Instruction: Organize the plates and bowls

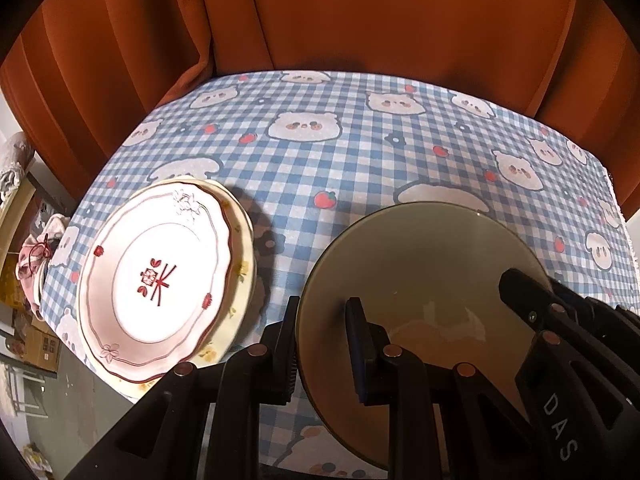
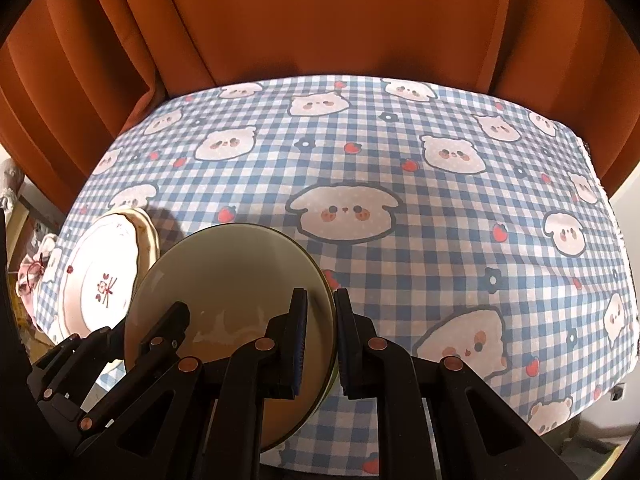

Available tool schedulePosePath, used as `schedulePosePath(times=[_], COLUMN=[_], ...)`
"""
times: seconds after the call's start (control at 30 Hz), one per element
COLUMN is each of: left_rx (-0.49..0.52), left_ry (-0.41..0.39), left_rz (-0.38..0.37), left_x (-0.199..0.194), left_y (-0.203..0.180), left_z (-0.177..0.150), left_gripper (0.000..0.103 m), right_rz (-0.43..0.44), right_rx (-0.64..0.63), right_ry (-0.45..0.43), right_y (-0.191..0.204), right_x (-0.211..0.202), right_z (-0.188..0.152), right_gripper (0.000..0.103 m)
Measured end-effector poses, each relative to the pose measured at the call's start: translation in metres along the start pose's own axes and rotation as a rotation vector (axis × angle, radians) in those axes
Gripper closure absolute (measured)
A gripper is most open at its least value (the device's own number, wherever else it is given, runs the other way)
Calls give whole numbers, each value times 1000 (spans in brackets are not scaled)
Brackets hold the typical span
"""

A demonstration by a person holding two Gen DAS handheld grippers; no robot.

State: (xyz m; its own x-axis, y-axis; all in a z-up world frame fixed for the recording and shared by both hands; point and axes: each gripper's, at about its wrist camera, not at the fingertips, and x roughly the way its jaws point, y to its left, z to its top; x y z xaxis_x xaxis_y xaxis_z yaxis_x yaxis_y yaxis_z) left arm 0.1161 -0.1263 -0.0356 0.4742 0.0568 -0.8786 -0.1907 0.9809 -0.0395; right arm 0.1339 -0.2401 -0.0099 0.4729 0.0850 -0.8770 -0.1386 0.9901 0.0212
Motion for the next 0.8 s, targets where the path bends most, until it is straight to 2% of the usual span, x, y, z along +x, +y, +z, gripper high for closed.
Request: schedulePosePath(times=[0.3,0.43,0.53,0.6,0.67,0.7,0.73,0.8], left_rx=[18,29,44,50,52,49,42,35], left_ry=[-7,-6,-23,-22,-5,6,27,56], left_rz=[7,-33,-64,-86,-106,-116,-135,-170], left_x=[2,1,-3,-2,4,7,12,18], left_y=[-5,-2,2,6,10,13,16,20], left_z=[-1,-1,-1,1,3,4,6,7], left_gripper=[84,75,65,57,54,53,53,52], right_rz=[-16,-20,-25,-28,-28,-35,-46,-74], right_rx=[-19,-12,8,24,48,65,83,109], right_ry=[-16,-19,-15,-12,-1,5,8,17], right_y=[1,0,-1,-1,-1,-1,-2,-3], right_x=[4,3,2,3,6,8,9,11], right_z=[0,0,1,1,0,-1,-2,-2], right_gripper=[86,86,86,79,50,44,41,41])
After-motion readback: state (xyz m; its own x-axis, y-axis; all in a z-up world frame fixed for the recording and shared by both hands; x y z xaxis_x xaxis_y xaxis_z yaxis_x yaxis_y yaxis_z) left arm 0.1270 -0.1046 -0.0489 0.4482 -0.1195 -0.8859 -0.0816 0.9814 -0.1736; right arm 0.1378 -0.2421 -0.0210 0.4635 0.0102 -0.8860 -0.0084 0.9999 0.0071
